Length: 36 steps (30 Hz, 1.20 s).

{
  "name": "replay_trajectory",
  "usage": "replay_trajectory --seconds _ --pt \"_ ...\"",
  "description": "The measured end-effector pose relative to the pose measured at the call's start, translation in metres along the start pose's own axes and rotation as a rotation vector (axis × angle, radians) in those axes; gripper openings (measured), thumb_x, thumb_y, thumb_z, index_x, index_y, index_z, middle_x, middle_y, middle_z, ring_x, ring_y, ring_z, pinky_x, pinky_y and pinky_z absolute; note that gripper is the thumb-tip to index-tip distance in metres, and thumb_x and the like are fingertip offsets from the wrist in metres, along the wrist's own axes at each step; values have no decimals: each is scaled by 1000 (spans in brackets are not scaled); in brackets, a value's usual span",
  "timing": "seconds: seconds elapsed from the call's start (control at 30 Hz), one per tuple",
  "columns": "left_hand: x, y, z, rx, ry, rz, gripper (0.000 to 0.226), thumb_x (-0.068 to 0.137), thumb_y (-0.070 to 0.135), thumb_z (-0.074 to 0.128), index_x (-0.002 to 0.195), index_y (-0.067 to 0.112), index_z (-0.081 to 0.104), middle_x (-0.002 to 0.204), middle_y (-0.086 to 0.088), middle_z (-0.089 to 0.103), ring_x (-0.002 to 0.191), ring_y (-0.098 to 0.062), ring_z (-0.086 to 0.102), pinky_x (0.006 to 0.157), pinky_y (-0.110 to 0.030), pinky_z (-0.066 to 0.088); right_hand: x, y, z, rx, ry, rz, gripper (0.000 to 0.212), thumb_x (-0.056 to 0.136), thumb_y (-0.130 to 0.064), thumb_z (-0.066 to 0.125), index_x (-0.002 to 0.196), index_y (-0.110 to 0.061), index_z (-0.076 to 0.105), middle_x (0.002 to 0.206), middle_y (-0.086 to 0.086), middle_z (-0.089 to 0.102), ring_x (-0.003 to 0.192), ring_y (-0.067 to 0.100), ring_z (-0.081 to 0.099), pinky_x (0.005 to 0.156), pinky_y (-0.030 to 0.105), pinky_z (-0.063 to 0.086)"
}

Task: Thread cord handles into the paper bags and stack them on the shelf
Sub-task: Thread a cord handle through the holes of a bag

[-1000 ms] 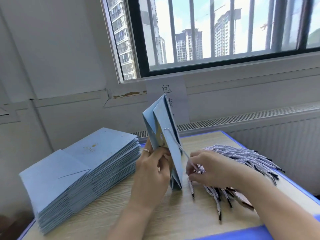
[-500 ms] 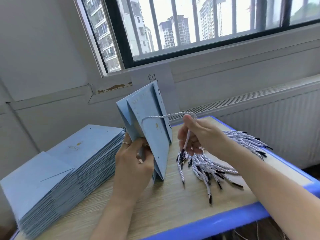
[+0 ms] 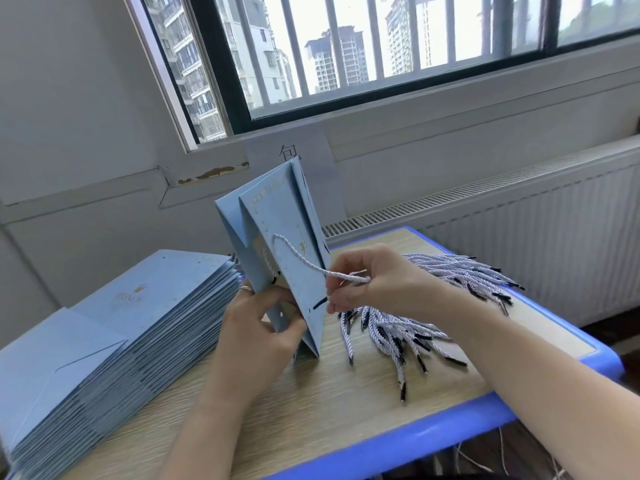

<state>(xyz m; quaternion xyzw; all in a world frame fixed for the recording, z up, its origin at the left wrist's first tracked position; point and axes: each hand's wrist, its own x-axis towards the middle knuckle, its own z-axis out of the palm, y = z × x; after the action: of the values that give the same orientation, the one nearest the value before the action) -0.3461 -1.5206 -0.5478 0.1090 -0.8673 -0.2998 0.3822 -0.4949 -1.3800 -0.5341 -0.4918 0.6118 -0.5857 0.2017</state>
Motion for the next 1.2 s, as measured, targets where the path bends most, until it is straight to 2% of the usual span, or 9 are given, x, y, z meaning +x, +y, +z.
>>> replay_trajectory --seconds 0.23,0.37,0.57,0.8,0.87,0.93,1.03,1.13,1.2 --pt "-1 -4 -2 -57 -47 3 32 75 0 73 86 30 76 94 25 64 97 -9 60 65 -26 58 3 4 7 -57 41 -21 13 87 6 67 82 -6 68 74 3 70 74 19 75 69 23 55" --pt "-1 -2 -2 -89 -55 -11 32 76 1 73 86 32 76 98 16 63 99 -4 59 67 -21 57 4 4 8 -22 94 -58 12 87 5 68 82 -5 68 73 2 70 75 22 75 74 28 57" --pt "-3 4 -2 -80 -80 5 30 78 5 74 87 34 76 97 38 58 104 0 54 68 -16 56 4 5 10 -3 79 -55 12 86 9 66 83 -3 68 75 8 69 80 27 75 80 32 60" --pt "-1 5 5 -29 -48 35 30 77 8 75 80 38 75 95 36 56 96 -3 58 67 -19 56 1 4 10 -122 48 -59 10 85 4 69 84 -6 68 77 3 71 79 13 75 75 21 56" --pt "0 4 6 -25 -30 42 33 76 10 76 77 42 74 96 33 56 95 -5 59 65 -18 56 2 3 10 -162 59 -68 9 85 -2 72 86 -11 69 76 0 72 79 12 73 74 24 56" --pt "0 3 9 -15 -16 40 36 76 14 76 75 50 72 97 32 56 94 -6 59 65 -20 57 2 4 8 -187 67 -79 11 85 -6 73 88 -16 69 82 2 73 85 17 72 80 33 56" --pt "1 3 11 54 5 40 37 76 19 77 71 55 69 93 25 57 91 -5 59 71 -31 59 2 3 8 -175 45 -84 15 84 -6 72 92 -18 69 89 1 74 86 11 70 77 25 54" --pt "1 5 14 79 -5 22 10 73 34 73 75 44 72 93 16 59 88 -6 60 73 -39 59 1 4 8 -163 28 -87 19 84 -6 73 93 -21 67 88 -5 72 82 5 66 74 22 51" --pt "1 6 15 121 -38 -17 19 68 49 62 82 38 71 93 7 59 85 -13 61 71 -40 59 1 4 8 -198 36 -113 25 81 -14 80 96 -27 64 93 -15 67 85 3 64 78 25 52"
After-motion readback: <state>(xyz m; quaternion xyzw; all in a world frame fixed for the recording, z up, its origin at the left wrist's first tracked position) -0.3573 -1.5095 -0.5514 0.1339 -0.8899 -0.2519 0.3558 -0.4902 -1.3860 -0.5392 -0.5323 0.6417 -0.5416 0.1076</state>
